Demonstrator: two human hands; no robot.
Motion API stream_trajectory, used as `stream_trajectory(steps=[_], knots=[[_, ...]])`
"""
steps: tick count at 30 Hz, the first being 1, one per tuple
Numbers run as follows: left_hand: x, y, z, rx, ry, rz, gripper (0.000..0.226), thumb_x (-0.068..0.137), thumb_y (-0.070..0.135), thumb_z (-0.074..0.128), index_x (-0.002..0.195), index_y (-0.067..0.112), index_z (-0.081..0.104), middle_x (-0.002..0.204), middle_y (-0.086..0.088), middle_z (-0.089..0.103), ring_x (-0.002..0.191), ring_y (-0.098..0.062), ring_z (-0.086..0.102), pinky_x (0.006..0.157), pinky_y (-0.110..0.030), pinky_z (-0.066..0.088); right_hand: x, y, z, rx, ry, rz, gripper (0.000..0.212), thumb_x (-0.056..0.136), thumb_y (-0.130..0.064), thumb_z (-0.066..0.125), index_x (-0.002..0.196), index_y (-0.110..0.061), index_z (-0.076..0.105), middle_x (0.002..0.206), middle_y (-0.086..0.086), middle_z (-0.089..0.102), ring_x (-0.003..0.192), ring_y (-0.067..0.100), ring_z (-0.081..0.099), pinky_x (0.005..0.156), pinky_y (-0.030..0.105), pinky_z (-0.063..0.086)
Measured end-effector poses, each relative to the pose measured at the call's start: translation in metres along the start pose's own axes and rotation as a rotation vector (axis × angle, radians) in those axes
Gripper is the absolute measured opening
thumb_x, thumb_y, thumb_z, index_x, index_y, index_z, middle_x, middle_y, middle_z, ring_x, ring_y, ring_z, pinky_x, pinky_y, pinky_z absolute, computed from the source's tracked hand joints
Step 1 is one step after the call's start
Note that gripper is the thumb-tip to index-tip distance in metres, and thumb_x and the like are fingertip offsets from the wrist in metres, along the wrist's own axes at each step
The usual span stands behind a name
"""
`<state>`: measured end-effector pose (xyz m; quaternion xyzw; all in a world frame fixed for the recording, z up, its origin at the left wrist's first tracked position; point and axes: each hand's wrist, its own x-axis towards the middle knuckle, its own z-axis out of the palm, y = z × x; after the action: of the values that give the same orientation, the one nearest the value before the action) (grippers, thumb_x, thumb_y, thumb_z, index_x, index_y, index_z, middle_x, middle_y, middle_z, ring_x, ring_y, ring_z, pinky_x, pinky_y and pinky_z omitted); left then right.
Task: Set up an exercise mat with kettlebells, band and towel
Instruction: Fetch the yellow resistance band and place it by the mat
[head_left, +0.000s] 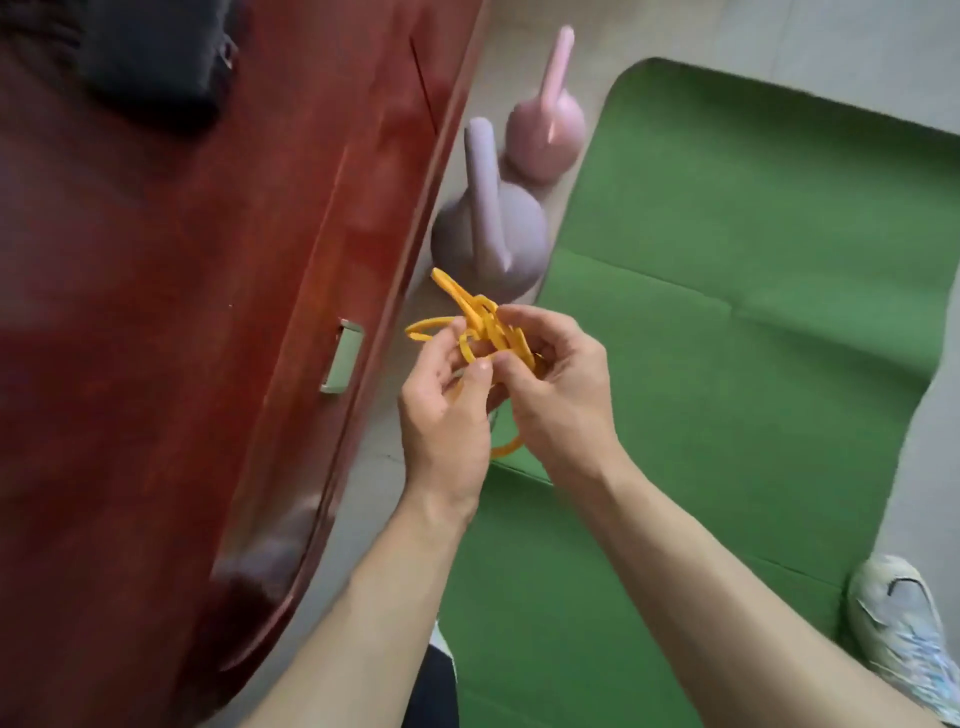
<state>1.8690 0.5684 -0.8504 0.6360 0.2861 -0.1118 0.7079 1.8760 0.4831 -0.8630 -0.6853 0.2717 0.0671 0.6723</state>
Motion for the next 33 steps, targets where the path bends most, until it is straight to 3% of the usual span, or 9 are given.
stream_trajectory(steps=[8, 11, 13, 17, 21, 24, 28, 30, 33], knots=[[0.108, -0.127, -0.026, 0.158, 0.088, -0.005, 0.040, 0.096, -0.007, 0.053, 0.131, 0.012, 0.060, 0.117, -0.012, 0.074, 0.107, -0.024, 0.074, 0.090, -0.041, 0.061, 0.081, 0.142, 0.038, -0.032, -0.076, 0.066, 0.039, 0.080, -0.008, 0.058, 0.117, -0.011, 0.068, 0.115, 0.018, 0.071, 0.100, 0.028, 0.074, 0.091, 0.051, 0.060], [0.136, -0.151, -0.028, 0.211, 0.105, -0.002, 0.037, 0.093, 0.004, 0.056, 0.123, 0.023, 0.063, 0.118, -0.009, 0.074, 0.109, -0.024, 0.073, 0.096, -0.051, 0.058, 0.107, 0.166, 0.047, -0.109, -0.078, 0.075, 0.037, 0.084, -0.004, 0.060, 0.119, -0.011, 0.068, 0.116, 0.016, 0.071, 0.103, 0.027, 0.072, 0.094, 0.049, 0.058], [0.148, -0.161, -0.028, 0.246, 0.083, -0.014, 0.043, 0.090, 0.013, 0.054, 0.132, 0.021, 0.061, 0.122, -0.006, 0.073, 0.113, -0.023, 0.071, 0.099, -0.053, 0.056, 0.119, 0.172, 0.047, -0.144, -0.081, 0.091, 0.038, 0.084, -0.003, 0.061, 0.122, -0.008, 0.068, 0.116, 0.016, 0.071, 0.103, 0.026, 0.072, 0.095, 0.047, 0.059], [0.162, -0.170, -0.028, 0.295, 0.028, -0.063, 0.047, 0.091, 0.020, 0.049, 0.136, 0.032, 0.058, 0.127, -0.005, 0.071, 0.116, -0.028, 0.070, 0.102, -0.054, 0.054, 0.129, 0.171, 0.041, -0.164, -0.148, 0.136, 0.045, 0.087, 0.009, 0.060, 0.130, -0.004, 0.063, 0.111, 0.010, 0.075, 0.098, 0.016, 0.072, 0.097, 0.034, 0.058], [0.161, -0.157, -0.028, 0.384, 0.014, -0.108, 0.042, 0.092, 0.029, 0.049, 0.130, 0.045, 0.058, 0.126, -0.005, 0.072, 0.115, -0.022, 0.070, 0.102, -0.049, 0.054, 0.129, 0.155, 0.032, -0.171, -0.253, 0.166, 0.059, 0.083, 0.022, 0.052, 0.136, -0.005, 0.059, 0.108, -0.006, 0.072, 0.083, -0.007, 0.069, 0.081, 0.013, 0.054], [0.150, -0.139, -0.027, 0.412, 0.029, -0.111, 0.042, 0.102, 0.016, 0.050, 0.143, 0.025, 0.055, 0.133, -0.010, 0.067, 0.120, -0.022, 0.066, 0.107, -0.043, 0.051, 0.126, 0.140, 0.027, -0.208, -0.270, 0.122, 0.065, 0.079, 0.019, 0.051, 0.136, -0.010, 0.060, 0.122, -0.002, 0.069, 0.098, 0.000, 0.067, 0.095, 0.017, 0.051], [0.136, -0.110, -0.025, 0.477, 0.099, -0.135, 0.039, 0.100, 0.021, 0.050, 0.137, 0.026, 0.062, 0.132, -0.005, 0.067, 0.121, -0.024, 0.064, 0.104, -0.048, 0.052, 0.120, 0.111, 0.015, -0.300, -0.312, 0.109, 0.057, 0.083, 0.007, 0.061, 0.135, -0.015, 0.063, 0.114, -0.004, 0.070, 0.089, 0.003, 0.063, 0.074, 0.004, 0.046], [0.126, -0.094, -0.022, 0.488, 0.122, -0.123, 0.042, 0.095, 0.026, 0.048, 0.132, 0.026, 0.065, 0.132, 0.002, 0.067, 0.122, -0.019, 0.061, 0.104, -0.048, 0.052, 0.117, 0.094, 0.008, -0.318, -0.370, 0.131, 0.052, 0.087, 0.001, 0.062, 0.136, -0.016, 0.061, 0.105, -0.004, 0.070, 0.078, 0.000, 0.062, 0.068, 0.012, 0.048], [0.107, -0.069, -0.014, 0.486, 0.148, -0.114, 0.051, 0.084, 0.034, 0.044, 0.129, 0.027, 0.068, 0.128, 0.006, 0.067, 0.121, -0.016, 0.061, 0.104, -0.047, 0.052, 0.111, 0.064, -0.005, -0.319, -0.385, 0.087, 0.048, 0.091, -0.003, 0.058, 0.138, -0.012, 0.060, 0.124, 0.000, 0.068, 0.098, 0.003, 0.064, 0.086, 0.020, 0.052]])
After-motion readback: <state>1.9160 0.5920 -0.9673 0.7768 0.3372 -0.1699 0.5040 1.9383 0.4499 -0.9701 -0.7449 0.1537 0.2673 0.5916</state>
